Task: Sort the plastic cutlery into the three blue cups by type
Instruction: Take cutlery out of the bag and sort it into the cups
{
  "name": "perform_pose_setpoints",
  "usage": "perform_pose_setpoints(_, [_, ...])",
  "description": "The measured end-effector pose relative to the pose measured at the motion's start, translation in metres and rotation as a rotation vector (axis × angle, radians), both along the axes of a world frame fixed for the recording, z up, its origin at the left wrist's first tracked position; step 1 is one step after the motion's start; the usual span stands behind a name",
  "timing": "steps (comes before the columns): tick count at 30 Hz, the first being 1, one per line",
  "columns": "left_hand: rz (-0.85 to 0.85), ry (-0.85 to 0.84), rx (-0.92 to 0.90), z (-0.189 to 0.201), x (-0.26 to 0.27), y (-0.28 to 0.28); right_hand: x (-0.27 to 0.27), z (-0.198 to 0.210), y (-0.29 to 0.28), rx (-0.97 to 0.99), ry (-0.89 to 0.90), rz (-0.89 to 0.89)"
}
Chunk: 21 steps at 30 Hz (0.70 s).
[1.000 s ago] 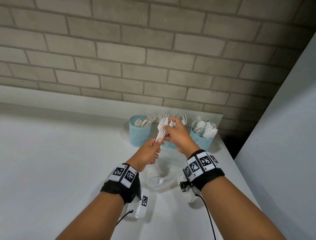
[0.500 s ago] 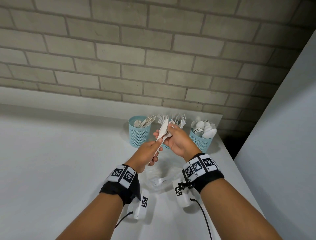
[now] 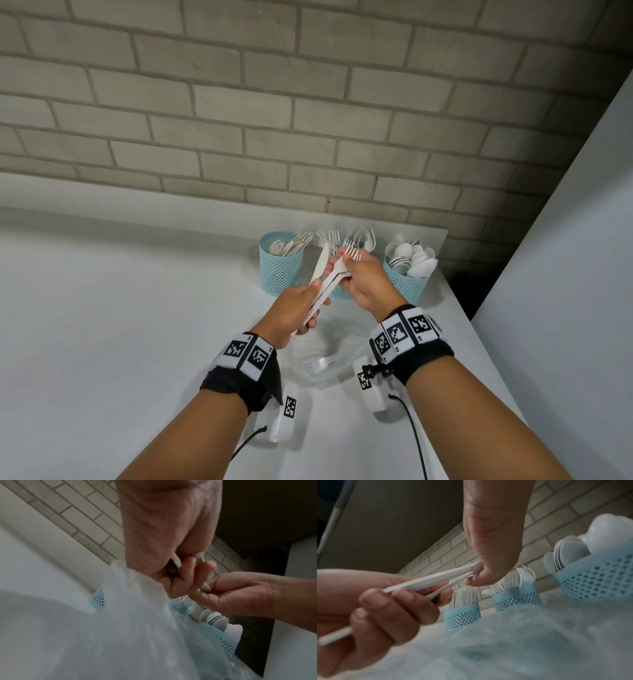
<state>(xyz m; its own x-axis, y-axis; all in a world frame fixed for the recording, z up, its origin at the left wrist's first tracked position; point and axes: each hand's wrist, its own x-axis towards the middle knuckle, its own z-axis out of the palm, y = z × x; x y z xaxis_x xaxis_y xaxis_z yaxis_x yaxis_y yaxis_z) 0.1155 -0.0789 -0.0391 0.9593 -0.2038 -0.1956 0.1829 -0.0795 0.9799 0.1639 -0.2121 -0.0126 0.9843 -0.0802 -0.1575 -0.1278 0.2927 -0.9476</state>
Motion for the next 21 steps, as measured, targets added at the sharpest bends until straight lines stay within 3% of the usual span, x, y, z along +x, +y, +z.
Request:
perform_pose_setpoints(3, [0.019, 0.003, -0.018, 0.001, 0.003, 0.001, 0.007, 0.009, -0.007, -0.202, -0.074, -0.05])
perform_pose_setpoints(7, [0.06, 0.009, -0.057, 0.004, 0.009, -0.001, 0.022, 0.039, -0.019, -0.281, -0.184, -0.203])
perform_pose_setpoints(11, [0.083, 0.002, -0.103, 0.006, 0.013, -0.001, 0.038, 0.065, -0.029, -0.367, -0.481, -0.473])
perform_pose_setpoints(14, [0.085, 0.001, -0.133, 0.006, 0.015, -0.002, 0.046, 0.068, -0.029, -0.465, -0.64, -0.577])
perform_pose_setpoints(17, [0.076, -0.009, -0.155, 0.005, 0.015, -0.002, 0.056, 0.052, -0.024, -0.664, -0.66, -0.539])
perform_pose_setpoints(21, [0.06, -0.01, -0.155, 0.003, 0.016, 0.001, 0.07, 0.026, -0.022, -0.955, -0.636, -0.319])
